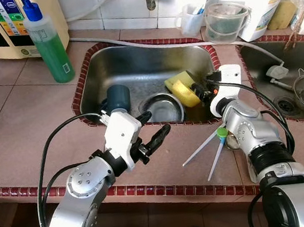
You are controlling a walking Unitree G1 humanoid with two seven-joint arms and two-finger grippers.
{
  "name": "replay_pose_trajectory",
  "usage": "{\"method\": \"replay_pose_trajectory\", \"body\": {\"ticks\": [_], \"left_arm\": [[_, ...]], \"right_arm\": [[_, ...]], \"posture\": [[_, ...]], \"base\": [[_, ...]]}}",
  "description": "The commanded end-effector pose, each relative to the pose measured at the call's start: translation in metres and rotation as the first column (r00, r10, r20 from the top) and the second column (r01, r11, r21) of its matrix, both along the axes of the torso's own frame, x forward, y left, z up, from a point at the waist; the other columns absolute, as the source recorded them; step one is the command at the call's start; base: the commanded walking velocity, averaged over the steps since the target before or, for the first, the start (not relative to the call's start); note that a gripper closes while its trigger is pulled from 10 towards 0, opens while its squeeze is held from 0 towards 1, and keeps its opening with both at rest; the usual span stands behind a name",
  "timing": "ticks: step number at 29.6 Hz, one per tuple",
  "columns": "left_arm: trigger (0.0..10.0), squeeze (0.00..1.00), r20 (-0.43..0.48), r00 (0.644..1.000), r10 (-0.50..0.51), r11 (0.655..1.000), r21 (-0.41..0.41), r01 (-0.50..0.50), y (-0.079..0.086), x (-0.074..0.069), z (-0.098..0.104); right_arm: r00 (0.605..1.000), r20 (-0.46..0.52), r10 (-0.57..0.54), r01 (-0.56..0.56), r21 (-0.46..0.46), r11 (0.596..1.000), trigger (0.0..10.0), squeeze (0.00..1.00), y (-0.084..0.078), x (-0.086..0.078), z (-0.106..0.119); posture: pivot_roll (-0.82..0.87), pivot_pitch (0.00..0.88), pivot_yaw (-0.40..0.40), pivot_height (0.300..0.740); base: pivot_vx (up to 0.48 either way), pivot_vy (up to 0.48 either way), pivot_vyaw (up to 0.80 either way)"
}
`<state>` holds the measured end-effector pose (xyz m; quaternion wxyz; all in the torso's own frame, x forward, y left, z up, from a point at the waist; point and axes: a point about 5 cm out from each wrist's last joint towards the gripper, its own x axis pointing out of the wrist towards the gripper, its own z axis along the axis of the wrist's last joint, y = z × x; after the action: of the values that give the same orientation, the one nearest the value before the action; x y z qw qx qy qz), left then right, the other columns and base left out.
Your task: Kitchen organization
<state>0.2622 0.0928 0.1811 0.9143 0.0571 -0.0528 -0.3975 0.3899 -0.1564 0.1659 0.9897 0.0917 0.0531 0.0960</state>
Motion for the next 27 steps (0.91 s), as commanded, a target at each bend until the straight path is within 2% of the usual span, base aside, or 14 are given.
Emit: {"method": "replay_pose_trajectory", "body": {"ticks": [1, 4, 5, 6, 7, 8, 9, 12, 14, 17, 19, 24, 27], "left_arm": [[10.0, 0.0, 0.008, 1.0, -0.018, 1.0, -0.001, 0.018, -0.002, -0.002, 0.003], [10.0, 0.0, 0.009, 1.0, -0.017, 1.0, 0.0, 0.017, -0.002, -0.002, 0.003], [10.0, 0.0, 0.009, 1.0, -0.016, 1.0, 0.0, 0.016, -0.002, -0.001, 0.003], [10.0, 0.0, 0.009, 1.0, -0.015, 1.0, 0.0, 0.015, -0.002, -0.001, 0.003], [10.0, 0.0, 0.011, 1.0, -0.015, 1.0, 0.0, 0.015, -0.002, -0.001, 0.003], [10.0, 0.0, 0.011, 1.0, -0.014, 1.0, -0.001, 0.014, -0.002, 0.0, 0.003], [10.0, 0.0, 0.012, 1.0, -0.014, 1.0, 0.0, 0.014, -0.001, 0.0, 0.003], [10.0, 0.0, 0.02, 1.0, -0.007, 1.0, -0.001, 0.007, 0.0, 0.003, 0.005], [10.0, 0.0, 0.023, 1.0, -0.003, 1.0, 0.0, 0.003, 0.0, 0.004, 0.005], [10.0, 0.0, 0.033, 0.999, 0.029, 1.0, -0.009, -0.029, 0.004, 0.009, 0.007], [10.0, 0.0, 0.035, 0.998, 0.048, 0.999, -0.017, -0.047, 0.006, 0.012, 0.008], [10.0, 0.0, 0.048, 0.975, 0.215, 0.974, -0.086, -0.21, 0.023, 0.03, 0.015], [10.0, 0.0, 0.057, 0.965, 0.256, 0.964, -0.094, -0.25, 0.027, 0.034, 0.017]], "right_arm": [[0.999, 0.049, -0.016, 0.015, 0.026, 1.0, 10.0, 1.0, -0.004, 0.002, 0.01], [0.993, 0.114, -0.018, 0.013, 0.039, 0.999, 10.0, 1.0, -0.006, 0.003, 0.019], [0.992, 0.127, -0.016, 0.01, 0.048, 0.999, 10.0, 0.96, -0.006, 0.003, 0.021], [0.99, 0.139, -0.018, 0.01, 0.058, 0.998, 10.0, 0.83, -0.006, 0.003, 0.024], [0.986, 0.164, -0.017, 0.004, 0.078, 0.997, 10.0, 0.47, -0.006, 0.003, 0.028], [0.984, 0.175, -0.014, -0.001, 0.087, 0.996, 10.0, 0.47, -0.006, 0.003, 0.03], [0.981, 0.192, -0.015, -0.002, 0.092, 0.996, 10.0, 0.0, -0.006, 0.004, 0.033], [0.963, 0.271, -0.014, -0.013, 0.098, 0.995, 10.0, 0.0, -0.006, 0.003, 0.043], [0.959, 0.282, -0.014, -0.016, 0.104, 0.994, 10.0, 0.0, -0.005, 0.003, 0.045], [0.925, 0.38, 0.008, -0.038, 0.07, 0.997, 10.0, 0.0, -0.002, -0.001, 0.057], [0.915, 0.404, 0.008, -0.035, 0.059, 0.998, 10.0, 0.0, -0.001, -0.002, 0.06], [0.867, 0.499, 0.017, -0.016, -0.007, 1.0, 10.0, 0.0, 0.01, -0.014, 0.066], [0.86, 0.511, 0.018, -0.01, -0.019, 1.0, 10.0, 0.0, 0.012, -0.017, 0.065]], "posture": [[-0.05, 0.214, -0.033, 0.74], [-0.05, 0.212, -0.033, 0.74], [-0.05, 0.212, -0.033, 0.74], [-0.05, 0.212, -0.033, 0.74], [-0.05, 0.212, -0.033, 0.74], [-0.04, 0.207, -0.034, 0.74], [-0.04, 0.207, -0.034, 0.74], [-0.04, 0.195, -0.036, 0.74], [-0.04, 0.189, -0.038, 0.74], [-0.04, 0.171, -0.042, 0.74], [-0.04, 0.161, -0.042, 0.74], [-0.03, 0.121, -0.047, 0.74], [-0.03, 0.111, -0.048, 0.74]], "base": [[0.0, 0.0, 0.0], [0.0, 0.0, 0.0], [0.0, 0.0, 0.0], [0.0, 0.0, 0.0], [0.0, 0.0, 0.0], [0.0, 0.0, 0.0], [0.0, 0.0, 0.0], [0.0, 0.0, 0.0], [0.0, 0.0, 0.0], [0.0, 0.0, 0.0], [0.0, 0.0, 0.0], [0.0, 0.0, 0.0], [0.0, 0.0, 0.0]]}}
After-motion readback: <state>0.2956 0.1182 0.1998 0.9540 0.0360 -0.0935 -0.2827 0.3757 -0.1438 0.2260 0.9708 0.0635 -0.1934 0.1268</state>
